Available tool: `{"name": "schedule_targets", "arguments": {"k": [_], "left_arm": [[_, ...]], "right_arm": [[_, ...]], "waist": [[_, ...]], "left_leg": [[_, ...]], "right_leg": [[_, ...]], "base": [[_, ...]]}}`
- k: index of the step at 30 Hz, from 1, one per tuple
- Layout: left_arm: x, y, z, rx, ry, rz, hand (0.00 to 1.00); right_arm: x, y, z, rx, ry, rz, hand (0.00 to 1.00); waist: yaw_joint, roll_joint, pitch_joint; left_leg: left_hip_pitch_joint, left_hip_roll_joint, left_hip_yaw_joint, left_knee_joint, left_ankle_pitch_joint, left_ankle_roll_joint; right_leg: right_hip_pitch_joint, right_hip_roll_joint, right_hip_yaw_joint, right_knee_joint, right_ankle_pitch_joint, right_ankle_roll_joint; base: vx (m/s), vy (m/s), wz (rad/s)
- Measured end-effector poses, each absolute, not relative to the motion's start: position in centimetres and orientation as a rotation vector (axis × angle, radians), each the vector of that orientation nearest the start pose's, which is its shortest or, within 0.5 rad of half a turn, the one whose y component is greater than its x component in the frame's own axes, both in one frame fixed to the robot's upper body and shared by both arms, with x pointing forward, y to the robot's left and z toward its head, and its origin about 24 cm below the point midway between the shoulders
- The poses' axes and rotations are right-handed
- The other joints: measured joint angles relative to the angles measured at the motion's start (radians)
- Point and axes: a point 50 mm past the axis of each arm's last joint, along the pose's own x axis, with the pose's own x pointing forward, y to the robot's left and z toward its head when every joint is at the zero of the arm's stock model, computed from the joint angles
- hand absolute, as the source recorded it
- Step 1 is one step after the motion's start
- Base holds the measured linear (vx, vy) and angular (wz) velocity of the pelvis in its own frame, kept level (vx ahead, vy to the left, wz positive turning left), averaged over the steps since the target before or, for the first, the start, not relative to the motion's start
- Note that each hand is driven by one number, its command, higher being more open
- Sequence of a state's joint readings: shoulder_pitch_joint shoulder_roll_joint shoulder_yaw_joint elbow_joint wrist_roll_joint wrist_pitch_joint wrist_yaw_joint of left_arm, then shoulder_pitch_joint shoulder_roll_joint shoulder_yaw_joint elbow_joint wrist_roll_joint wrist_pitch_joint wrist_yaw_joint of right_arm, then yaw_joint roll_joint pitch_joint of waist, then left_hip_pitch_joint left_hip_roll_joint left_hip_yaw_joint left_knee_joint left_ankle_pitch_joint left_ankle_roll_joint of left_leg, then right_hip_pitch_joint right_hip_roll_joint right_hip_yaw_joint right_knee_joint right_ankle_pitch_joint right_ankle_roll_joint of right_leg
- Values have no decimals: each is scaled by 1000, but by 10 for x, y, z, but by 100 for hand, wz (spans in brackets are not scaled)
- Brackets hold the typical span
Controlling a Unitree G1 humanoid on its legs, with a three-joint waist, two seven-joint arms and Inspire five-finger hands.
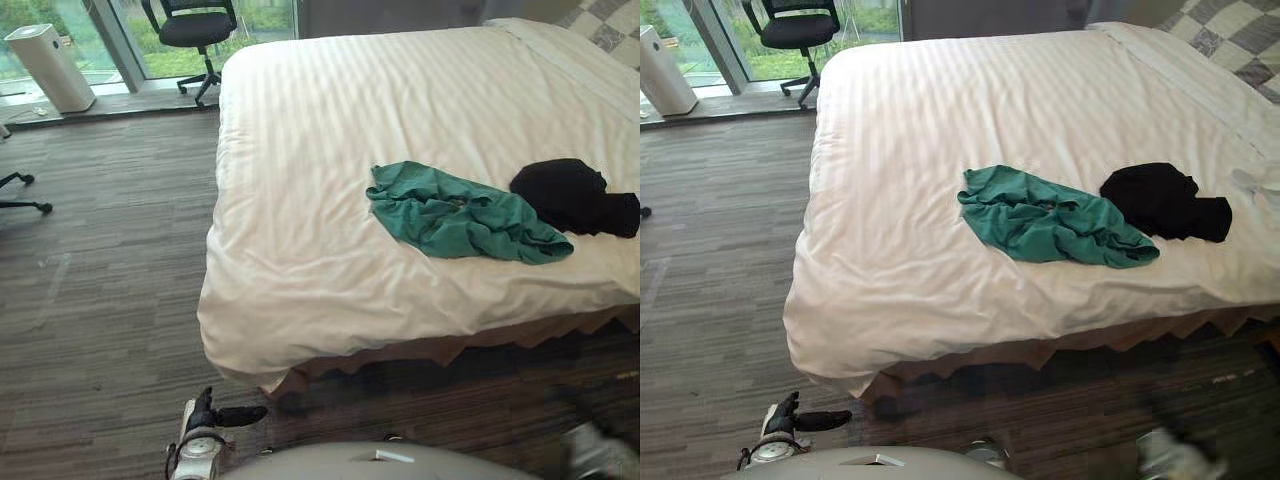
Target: Tidy up the quilt and then pick up the clothes from the bed and put them into the laundry hamper
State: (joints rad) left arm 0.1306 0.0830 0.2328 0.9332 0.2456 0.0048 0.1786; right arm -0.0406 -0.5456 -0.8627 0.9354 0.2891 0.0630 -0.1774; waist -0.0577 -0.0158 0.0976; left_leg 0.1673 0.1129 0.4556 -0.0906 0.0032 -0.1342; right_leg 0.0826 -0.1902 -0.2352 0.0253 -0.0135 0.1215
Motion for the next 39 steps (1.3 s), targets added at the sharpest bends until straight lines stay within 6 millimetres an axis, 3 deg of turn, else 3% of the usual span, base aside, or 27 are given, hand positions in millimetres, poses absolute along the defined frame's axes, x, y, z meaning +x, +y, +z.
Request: {"name": "schedule_targets", "arguments": {"k": [2,3,4,5,7,8,11,14,19,20,25,28,34,36,39], "left_arm": [[85,224,-152,301,1084,295,100],[83,223,-153,310,1088,284,100],[78,222,-154,353,1103,242,100],[76,223,-155,367,1107,228,100],[73,224,-155,371,1117,229,100],[72,224,-155,368,1122,233,100],[70,227,-155,377,1125,237,100],[67,228,-155,389,1133,230,100],[69,228,-154,408,1119,224,100],[71,228,-154,409,1111,227,100],[77,229,-151,410,1083,246,100],[86,228,-148,390,1039,273,100],[121,226,-136,356,907,311,100],[144,225,-127,358,841,316,100],[168,230,-118,384,801,315,100]], "right_arm": [[136,-459,28,26,318,-1168,0],[144,-459,36,4,284,-1151,0],[167,-458,52,-29,233,-1113,0],[178,-454,57,-40,223,-1083,0],[211,-412,82,-217,76,-866,0],[216,-397,87,-258,19,-810,0],[239,-327,80,-189,-131,-657,0],[265,-298,77,-174,-110,-550,0],[309,-233,106,-211,-215,-262,0],[319,-211,115,-224,-249,-170,0],[336,-154,140,-232,-343,44,0],[340,-115,158,-210,-408,173,0],[345,-43,192,-192,-501,383,0],[346,-24,201,-161,-506,426,0],[343,-2,211,-138,-524,481,0]], "waist": [[-7,1,-1],[-8,0,0],[-22,-15,-3],[-26,-18,-6],[-32,-15,-15],[-31,-15,-17],[-25,-24,-14],[-9,-28,-12],[14,-31,-8],[29,-34,-2],[62,-38,6],[95,-38,42],[174,-38,149],[200,-38,190],[209,-37,247]], "left_leg": [[0,1,9,0,1,-1],[0,1,9,0,2,-1],[-2,1,8,0,3,-1],[-3,1,6,0,4,0],[-10,0,7,2,6,1],[-14,-1,7,2,8,3],[-18,-2,-18,4,16,7],[-27,-11,-43,3,21,14],[-56,-20,-81,2,37,25],[-57,-19,-85,1,40,24],[-95,-16,-133,3,60,30],[-128,-14,-174,4,81,34],[-240,-11,-263,3,135,43],[-286,-2,-276,3,152,45],[-338,1,-291,4,173,48]], "right_leg": [[-10,3,15,0,0,0],[-11,4,15,0,0,0],[-10,4,14,0,1,1],[-10,3,14,0,1,1],[-28,3,16,-3,1,2],[-31,2,15,-3,2,3],[-16,-1,-10,2,3,4],[-9,-13,-31,2,3,5],[-8,-21,-66,-9,13,13],[-6,-21,-69,-10,13,12],[-9,-17,-103,-12,23,2],[-14,-15,-142,-12,26,-1],[-69,-9,-221,-7,40,-12],[-106,-5,-238,-2,47,-16],[-156,-3,-248,15,52,-21]], "base": [[1,-17,-22],[-18,-23,-9],[-30,-19,0],[-41,-18,2],[-56,-9,-3],[-31,-12,-2],[4,-14,20],[-23,14,27],[-33,5,22],[-27,-3,10],[-23,-9,27],[-66,-17,43],[-119,2,41],[-109,12,28],[-84,9,10]]}}
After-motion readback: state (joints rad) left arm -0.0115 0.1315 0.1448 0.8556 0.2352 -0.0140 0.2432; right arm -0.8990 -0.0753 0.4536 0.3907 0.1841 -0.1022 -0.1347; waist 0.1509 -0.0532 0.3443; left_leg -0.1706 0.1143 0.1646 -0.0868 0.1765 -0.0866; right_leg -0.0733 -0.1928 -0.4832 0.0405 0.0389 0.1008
